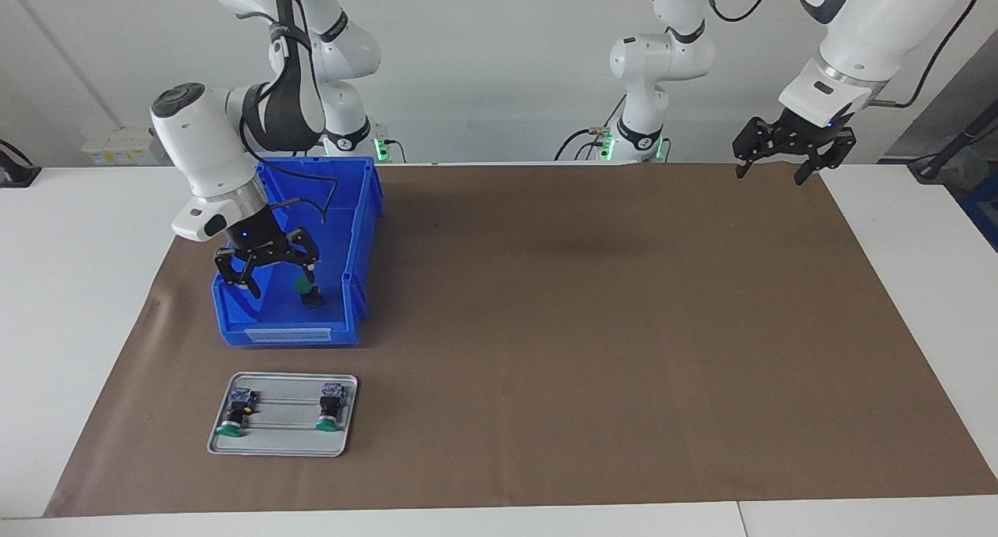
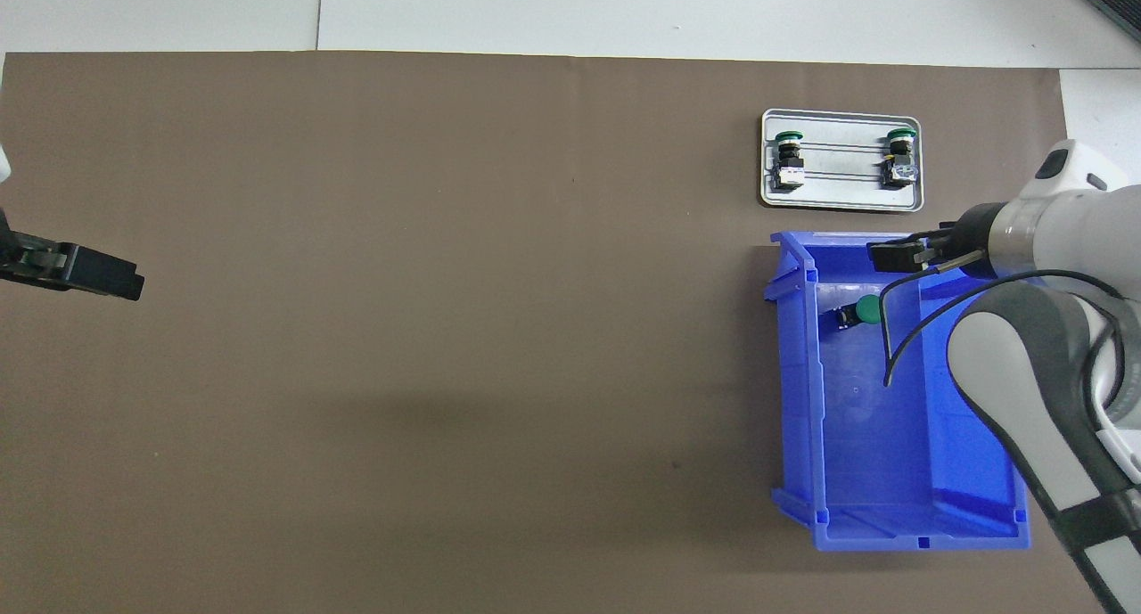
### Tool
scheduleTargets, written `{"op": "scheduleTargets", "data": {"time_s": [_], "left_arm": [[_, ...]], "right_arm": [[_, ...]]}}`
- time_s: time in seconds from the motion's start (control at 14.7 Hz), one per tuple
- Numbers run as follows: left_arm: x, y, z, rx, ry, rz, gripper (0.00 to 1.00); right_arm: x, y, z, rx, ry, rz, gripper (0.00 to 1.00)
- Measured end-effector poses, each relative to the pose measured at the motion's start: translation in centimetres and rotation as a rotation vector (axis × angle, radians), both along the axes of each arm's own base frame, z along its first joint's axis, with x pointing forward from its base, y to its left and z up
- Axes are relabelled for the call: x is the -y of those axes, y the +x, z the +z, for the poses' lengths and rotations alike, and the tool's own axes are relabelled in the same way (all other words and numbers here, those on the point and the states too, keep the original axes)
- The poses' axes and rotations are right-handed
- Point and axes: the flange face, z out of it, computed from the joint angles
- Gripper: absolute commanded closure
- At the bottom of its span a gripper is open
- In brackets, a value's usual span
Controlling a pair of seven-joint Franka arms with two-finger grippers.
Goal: Place and press button with both arms
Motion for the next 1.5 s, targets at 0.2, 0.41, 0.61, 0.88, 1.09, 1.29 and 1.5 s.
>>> {"op": "scheduleTargets", "data": {"time_s": [0.2, 0.41, 0.61, 0.88, 1.09, 1.29, 1.5], "left_arm": [[0.0, 0.0, 0.0, 0.0, 0.0, 0.0, 0.0], [0.0, 0.0, 0.0, 0.0, 0.0, 0.0, 0.0], [0.0, 0.0, 0.0, 0.0, 0.0, 0.0, 0.0], [0.0, 0.0, 0.0, 0.0, 0.0, 0.0, 0.0], [0.0, 0.0, 0.0, 0.0, 0.0, 0.0, 0.0], [0.0, 0.0, 0.0, 0.0, 0.0, 0.0, 0.0], [0.0, 0.0, 0.0, 0.0, 0.0, 0.0, 0.0]], "right_arm": [[-0.3, 0.3, 5.6, -0.071, -0.038, -0.088, 0.0], [0.1, -0.2, 11.1, -0.101, -0.03, -0.181, 0.0], [0.5, -1.1, 14.9, -0.137, -0.005, -0.343, 0.0], [4.1, -3.5, 16.2, -0.214, 0.004, -0.477, 0.0], [7.0, -5.5, 17.1, -0.259, -0.004, -0.42, 0.0], [5.8, -6.5, 18.6, -0.243, -0.008, -0.361, 0.0], [5.3, -6.2, 20.0, -0.213, -0.009, -0.351, 0.0]]}}
